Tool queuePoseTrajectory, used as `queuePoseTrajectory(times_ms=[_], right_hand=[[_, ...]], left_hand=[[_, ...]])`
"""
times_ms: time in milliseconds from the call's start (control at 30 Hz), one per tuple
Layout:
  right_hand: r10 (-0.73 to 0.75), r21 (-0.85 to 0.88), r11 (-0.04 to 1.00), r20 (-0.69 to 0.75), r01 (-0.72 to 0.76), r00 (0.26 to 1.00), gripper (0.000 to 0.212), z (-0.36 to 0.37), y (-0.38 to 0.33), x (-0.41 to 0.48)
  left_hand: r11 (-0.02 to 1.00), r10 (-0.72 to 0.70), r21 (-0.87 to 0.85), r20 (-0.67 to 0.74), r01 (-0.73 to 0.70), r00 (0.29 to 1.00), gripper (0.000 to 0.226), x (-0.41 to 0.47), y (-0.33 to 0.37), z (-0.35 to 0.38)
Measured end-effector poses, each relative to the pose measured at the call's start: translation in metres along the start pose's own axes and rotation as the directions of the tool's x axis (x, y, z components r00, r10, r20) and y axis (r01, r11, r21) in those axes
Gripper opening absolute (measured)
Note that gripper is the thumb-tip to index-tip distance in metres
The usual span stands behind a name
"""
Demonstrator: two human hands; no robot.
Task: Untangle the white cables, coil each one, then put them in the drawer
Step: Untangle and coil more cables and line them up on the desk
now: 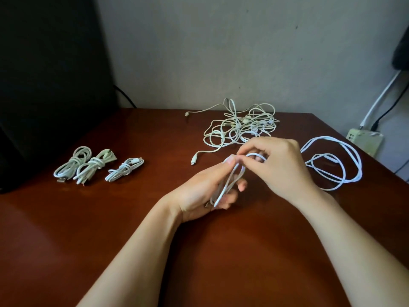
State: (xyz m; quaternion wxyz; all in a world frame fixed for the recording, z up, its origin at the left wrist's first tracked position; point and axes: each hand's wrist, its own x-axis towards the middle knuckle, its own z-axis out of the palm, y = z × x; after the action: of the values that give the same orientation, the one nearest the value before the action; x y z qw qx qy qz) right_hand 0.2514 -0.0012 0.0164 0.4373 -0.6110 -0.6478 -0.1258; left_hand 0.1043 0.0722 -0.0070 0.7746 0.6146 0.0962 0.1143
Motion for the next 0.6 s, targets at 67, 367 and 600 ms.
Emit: queuePoseTrajectory(times_ms=[67,367,600], right_hand=[[-0.080,-0.034,0.996,-0.056,0.078,0.995,0.017,0.0016,-0.0014,-0.0012],[-0.232,-0.163,0.966,-0.194,0.202,0.953,0.016,0.0025,-0.0029,-0.0029],[-0.049,-0.173,0.985,-0.201,0.013,0.978,0.027,0.0050,0.0033,-0.0025]], left_hand=[[0.999,0.021,0.040,0.023,-0.022,1.000,0.030,-0.0025,0.0015,0.0001],[0.999,-0.009,-0.037,0.031,0.010,0.999,0.026,-0.0004,-0.0007,0.0007],[0.951,0.076,-0.291,-0.122,-0.109,0.990,0.033,0.0039,0.0035,-0.0012]])
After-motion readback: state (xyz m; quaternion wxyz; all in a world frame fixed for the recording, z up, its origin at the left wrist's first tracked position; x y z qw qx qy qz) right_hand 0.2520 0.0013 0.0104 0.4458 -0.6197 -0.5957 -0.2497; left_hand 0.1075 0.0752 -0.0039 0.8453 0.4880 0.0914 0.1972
